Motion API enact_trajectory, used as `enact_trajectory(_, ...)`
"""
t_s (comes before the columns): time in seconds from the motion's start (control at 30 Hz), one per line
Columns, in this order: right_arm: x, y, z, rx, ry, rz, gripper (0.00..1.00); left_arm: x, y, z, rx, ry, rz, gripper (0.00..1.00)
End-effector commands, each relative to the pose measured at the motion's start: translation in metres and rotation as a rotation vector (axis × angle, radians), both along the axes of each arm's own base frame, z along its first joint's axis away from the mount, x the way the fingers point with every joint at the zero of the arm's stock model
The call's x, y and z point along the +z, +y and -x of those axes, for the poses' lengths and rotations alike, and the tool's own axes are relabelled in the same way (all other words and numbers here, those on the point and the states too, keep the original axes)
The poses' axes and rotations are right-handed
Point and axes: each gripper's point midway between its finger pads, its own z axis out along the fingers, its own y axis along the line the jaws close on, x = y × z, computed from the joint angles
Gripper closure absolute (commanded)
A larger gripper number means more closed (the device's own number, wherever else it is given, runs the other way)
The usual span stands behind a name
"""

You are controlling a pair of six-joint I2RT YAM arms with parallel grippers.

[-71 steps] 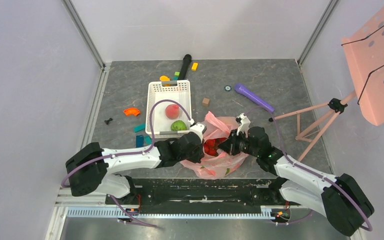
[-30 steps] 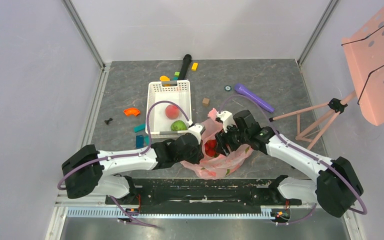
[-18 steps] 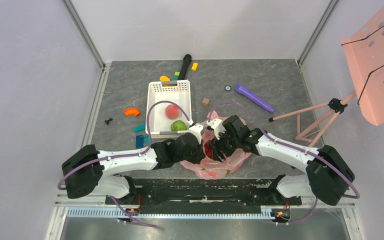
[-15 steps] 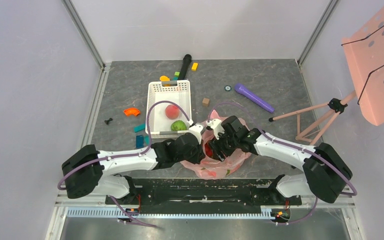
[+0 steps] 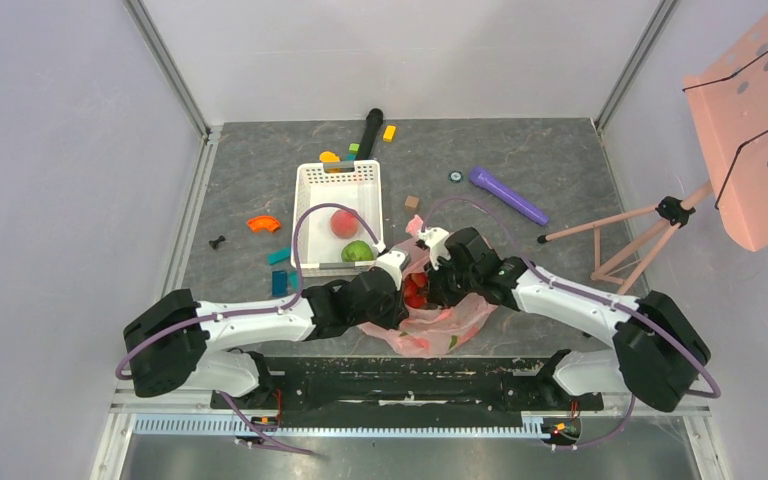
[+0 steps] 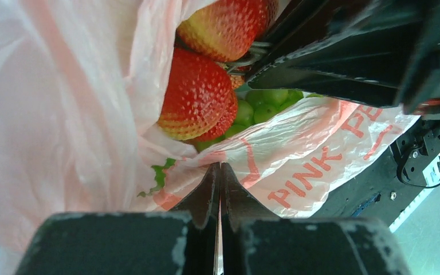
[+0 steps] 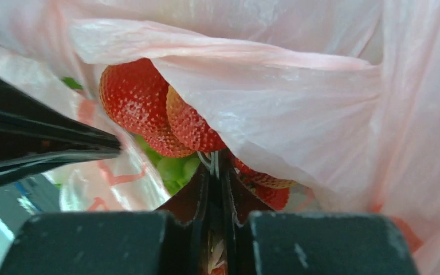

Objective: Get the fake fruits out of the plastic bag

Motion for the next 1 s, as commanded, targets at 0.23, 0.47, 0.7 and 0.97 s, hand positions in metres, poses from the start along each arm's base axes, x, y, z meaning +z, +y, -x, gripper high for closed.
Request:
enact_trajectory(0.23,0.125,0.037,-0.026,-0.140,-0.188,-0.417,1.00,0.007,-0.003,-0.002,0.018,-0.015,0.042,0.98)
enact_trajectory(0.47,0.160,0.029,-0.027,-0.220,-0.231,-0.516,1.00,0.004,0.000,-0.002,0.028,-0.013,0.037,0.98)
enact_trajectory(0.7,0.149,0.013,-0.025,-0.290,-0.222,-0.475,0.94,0.003,0.005,-0.003,0.043,-0.021,0.033,0.98)
enact_trajectory(0.97,0.074,-0.004,-0.010,-0.303,-0.152,-0.367,0.95,0.001,0.008,-0.003,0.051,-0.025,0.028,0.98)
